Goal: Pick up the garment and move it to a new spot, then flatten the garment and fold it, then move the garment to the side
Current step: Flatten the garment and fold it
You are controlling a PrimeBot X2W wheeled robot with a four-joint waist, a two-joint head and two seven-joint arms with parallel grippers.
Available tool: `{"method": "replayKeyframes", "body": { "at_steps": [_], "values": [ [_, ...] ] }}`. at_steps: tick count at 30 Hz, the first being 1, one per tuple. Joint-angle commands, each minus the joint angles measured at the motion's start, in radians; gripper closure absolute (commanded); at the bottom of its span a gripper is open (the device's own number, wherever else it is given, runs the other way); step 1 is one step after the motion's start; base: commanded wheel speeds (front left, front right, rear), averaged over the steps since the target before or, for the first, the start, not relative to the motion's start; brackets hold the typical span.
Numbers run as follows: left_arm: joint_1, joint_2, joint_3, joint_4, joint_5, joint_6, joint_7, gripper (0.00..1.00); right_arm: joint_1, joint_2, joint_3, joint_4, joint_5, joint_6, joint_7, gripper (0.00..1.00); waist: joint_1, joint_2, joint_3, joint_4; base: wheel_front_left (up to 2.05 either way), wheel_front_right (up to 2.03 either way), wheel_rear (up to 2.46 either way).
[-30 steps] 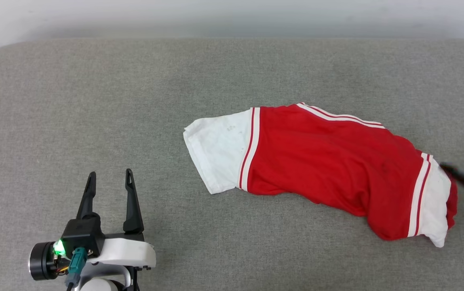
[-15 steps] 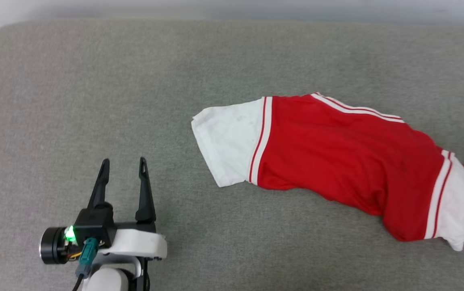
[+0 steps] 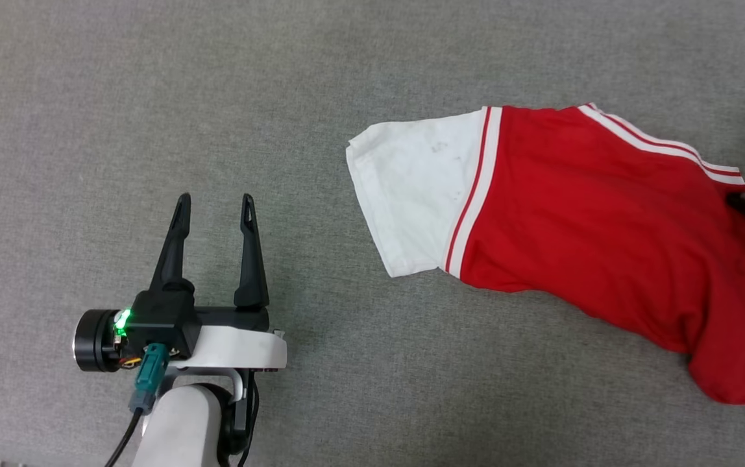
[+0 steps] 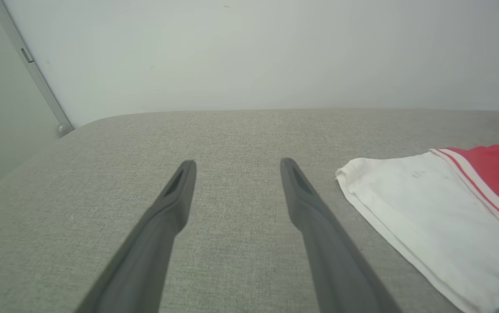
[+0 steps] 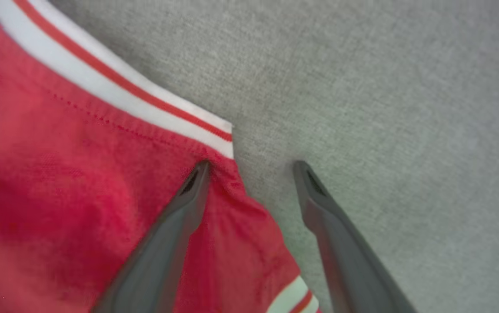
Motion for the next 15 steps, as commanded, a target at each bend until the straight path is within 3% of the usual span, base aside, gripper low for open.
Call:
{"method": "replayKeyframes", "body": {
  "at_steps": [1, 4, 5, 6, 15],
  "values": [
    [-0.010, -0.001, -0.002, -0.003, 0.010, 0.006, -0.003, 0.00, 0.029, 0.021, 0.025, 0.023, 0.007, 0.000, -0.003, 0.00, -0.0001, 0.0000, 0.018, 0.015, 0.00, 0.00, 0.00],
    [-0.014, -0.002, -0.001, -0.003, 0.009, 0.009, -0.003, 0.00, 0.057, 0.038, 0.073, 0.049, 0.033, 0.000, -0.017, 0.00, -0.0001, 0.0000, 0.018, 0.012, 0.00, 0.00, 0.00],
    [-0.013, -0.002, 0.002, -0.001, 0.008, 0.010, -0.003, 0.00, 0.054, 0.036, 0.083, 0.045, 0.039, 0.000, -0.033, 0.64, -0.0001, 0.0000, 0.014, 0.008, 0.00, 0.00, 0.00],
    [-0.010, -0.002, 0.004, 0.001, 0.008, 0.009, -0.003, 0.00, 0.043, 0.029, 0.084, 0.037, 0.047, 0.001, -0.053, 1.00, -0.0001, 0.0000, 0.008, 0.004, 0.00, 0.00, 0.00],
    [0.022, -0.002, 0.010, 0.006, 0.001, 0.005, -0.003, 0.00, -0.139, -0.110, 0.102, -0.127, 0.102, 0.000, -0.159, 1.00, -0.0001, 0.0000, -0.055, -0.021, 0.00, 0.00, 0.00]
  ]
}}
